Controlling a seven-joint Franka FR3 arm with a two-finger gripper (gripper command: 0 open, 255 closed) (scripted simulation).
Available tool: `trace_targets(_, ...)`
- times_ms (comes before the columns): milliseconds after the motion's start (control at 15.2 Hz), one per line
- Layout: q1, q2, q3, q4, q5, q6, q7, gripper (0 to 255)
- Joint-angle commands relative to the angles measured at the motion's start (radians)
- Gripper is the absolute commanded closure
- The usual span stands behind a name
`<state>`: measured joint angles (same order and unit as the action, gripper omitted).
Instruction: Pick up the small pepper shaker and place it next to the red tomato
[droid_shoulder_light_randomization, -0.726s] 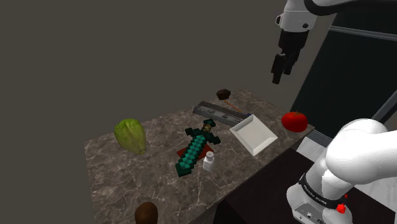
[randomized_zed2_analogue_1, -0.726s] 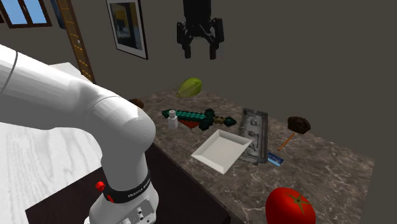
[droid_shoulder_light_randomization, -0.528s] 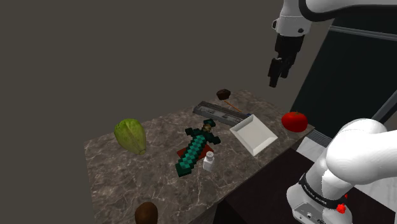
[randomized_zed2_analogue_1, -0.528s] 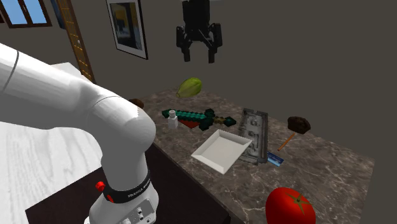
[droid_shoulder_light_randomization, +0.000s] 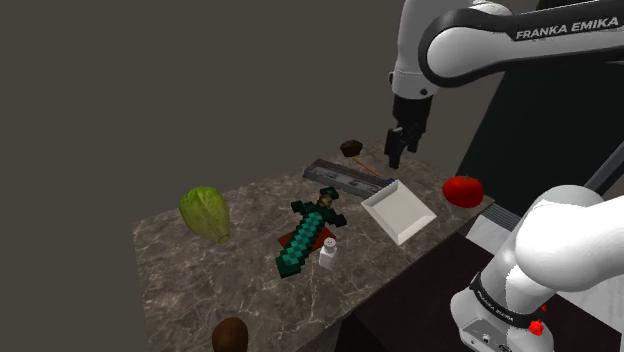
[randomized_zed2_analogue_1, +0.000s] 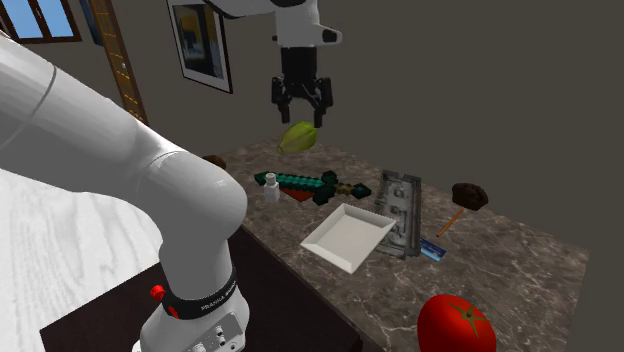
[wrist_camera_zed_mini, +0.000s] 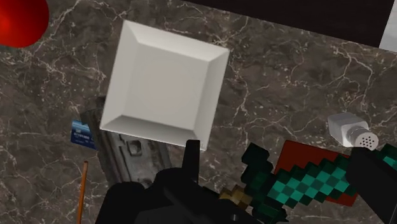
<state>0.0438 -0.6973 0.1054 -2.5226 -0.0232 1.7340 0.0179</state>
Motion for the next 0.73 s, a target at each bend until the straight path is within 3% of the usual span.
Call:
trace_targets(0, 0.014, 0.054, 0.026, -0.008, 0.02, 0.053, 0.027, 0)
trace_targets(660, 0.07, 0.356, 0.147, -0.018, 0.079, 0.319, 0.143, 0)
